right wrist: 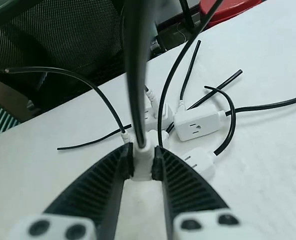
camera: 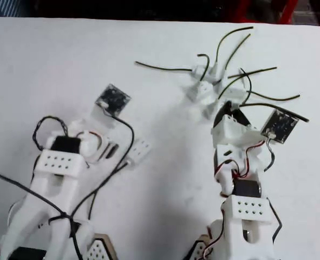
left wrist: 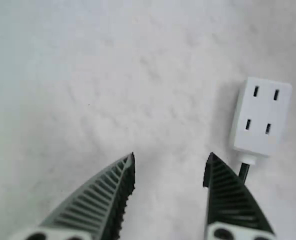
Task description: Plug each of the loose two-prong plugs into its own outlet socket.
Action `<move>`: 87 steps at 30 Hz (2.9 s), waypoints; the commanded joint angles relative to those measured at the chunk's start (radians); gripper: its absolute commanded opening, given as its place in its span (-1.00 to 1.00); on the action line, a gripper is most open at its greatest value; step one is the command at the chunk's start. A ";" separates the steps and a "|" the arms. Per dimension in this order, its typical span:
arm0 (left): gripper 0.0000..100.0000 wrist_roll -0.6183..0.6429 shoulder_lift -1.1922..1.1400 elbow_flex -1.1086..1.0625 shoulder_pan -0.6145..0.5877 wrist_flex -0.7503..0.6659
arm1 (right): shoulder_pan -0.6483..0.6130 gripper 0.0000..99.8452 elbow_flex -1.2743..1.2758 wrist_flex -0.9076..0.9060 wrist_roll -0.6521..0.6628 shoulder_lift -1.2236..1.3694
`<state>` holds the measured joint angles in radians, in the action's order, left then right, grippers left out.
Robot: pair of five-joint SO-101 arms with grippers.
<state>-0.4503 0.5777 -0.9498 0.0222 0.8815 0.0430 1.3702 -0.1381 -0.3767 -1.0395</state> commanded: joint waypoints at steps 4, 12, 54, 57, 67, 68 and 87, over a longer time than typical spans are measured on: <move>-0.54 0.141 0.019 -0.026 -0.070 -0.032 | -0.157 -0.97 -0.103 -0.117 0.213 -0.019; -0.54 0.227 0.018 -0.095 -0.197 -0.130 | -0.446 -0.97 -0.292 -0.469 0.451 -0.015; -0.54 0.279 0.012 -0.137 -0.272 -0.216 | -0.628 -0.97 -0.480 -0.295 0.720 0.779; -0.54 0.279 0.012 -0.137 -0.272 -0.216 | -0.631 -0.97 -0.445 -0.294 0.720 0.757; -0.54 0.279 0.012 -0.137 -0.272 -0.216 | -0.625 -0.97 -0.368 -0.295 0.720 0.736; -0.54 0.279 0.012 -0.137 -0.272 -0.216 | -0.625 -0.97 -0.364 -0.295 0.720 0.740; -0.54 0.278 0.012 -0.137 -0.272 -0.216 | -0.570 -0.97 -0.503 -0.568 0.720 0.885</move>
<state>-0.1834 0.5792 -1.0925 -0.2386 0.6820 -0.5554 0.8654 -0.6322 0.3414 -0.1481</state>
